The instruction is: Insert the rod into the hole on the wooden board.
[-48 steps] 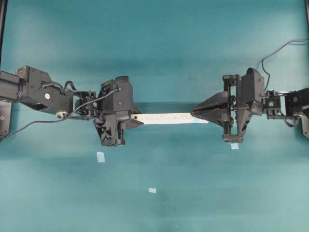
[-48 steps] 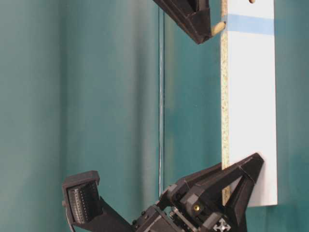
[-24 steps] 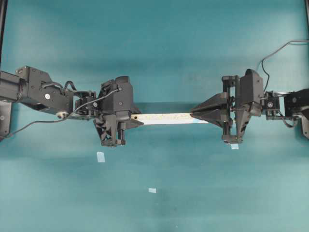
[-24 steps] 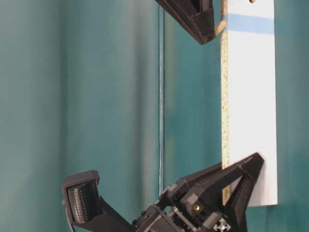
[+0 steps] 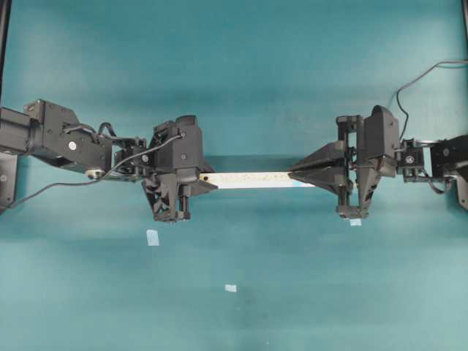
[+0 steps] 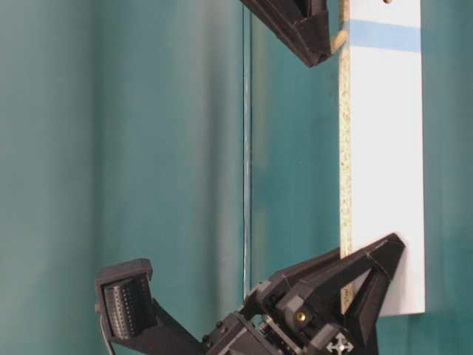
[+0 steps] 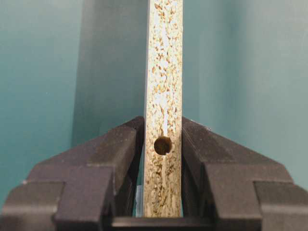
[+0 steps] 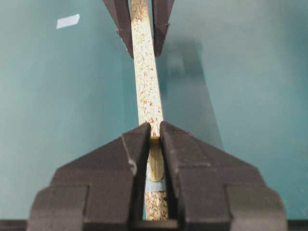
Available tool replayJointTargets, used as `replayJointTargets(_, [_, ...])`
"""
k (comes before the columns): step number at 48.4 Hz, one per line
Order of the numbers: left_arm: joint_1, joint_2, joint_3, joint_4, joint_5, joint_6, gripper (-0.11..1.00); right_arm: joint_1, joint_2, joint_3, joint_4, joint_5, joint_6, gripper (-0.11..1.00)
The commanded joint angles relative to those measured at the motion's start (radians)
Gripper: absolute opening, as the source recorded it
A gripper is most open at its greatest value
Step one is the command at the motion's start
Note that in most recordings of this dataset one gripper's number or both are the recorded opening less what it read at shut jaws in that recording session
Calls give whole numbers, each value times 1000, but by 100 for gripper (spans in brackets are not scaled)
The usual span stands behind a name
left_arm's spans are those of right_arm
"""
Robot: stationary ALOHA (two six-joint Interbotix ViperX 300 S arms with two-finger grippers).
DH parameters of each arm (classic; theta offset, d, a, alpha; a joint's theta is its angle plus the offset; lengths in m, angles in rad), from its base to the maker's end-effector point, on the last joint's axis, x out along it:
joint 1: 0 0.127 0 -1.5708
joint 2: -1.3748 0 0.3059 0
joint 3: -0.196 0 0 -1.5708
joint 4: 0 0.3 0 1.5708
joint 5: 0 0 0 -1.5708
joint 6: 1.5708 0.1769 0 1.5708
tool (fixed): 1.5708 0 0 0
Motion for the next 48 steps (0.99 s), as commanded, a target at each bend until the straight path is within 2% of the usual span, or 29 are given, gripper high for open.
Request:
replayJointTargets(1, [-5,-14,-15,0,-2,-11,33,9,-14,0,2,-3,3,11])
replayJointTargets(32, [-6,-15,-15,0,3,-11,33,9,-58,58,2,18,5,11])
replayJointTargets(48, [-6,-15,-15,0,3,-11,33,9,-58,43,2,64,3,11])
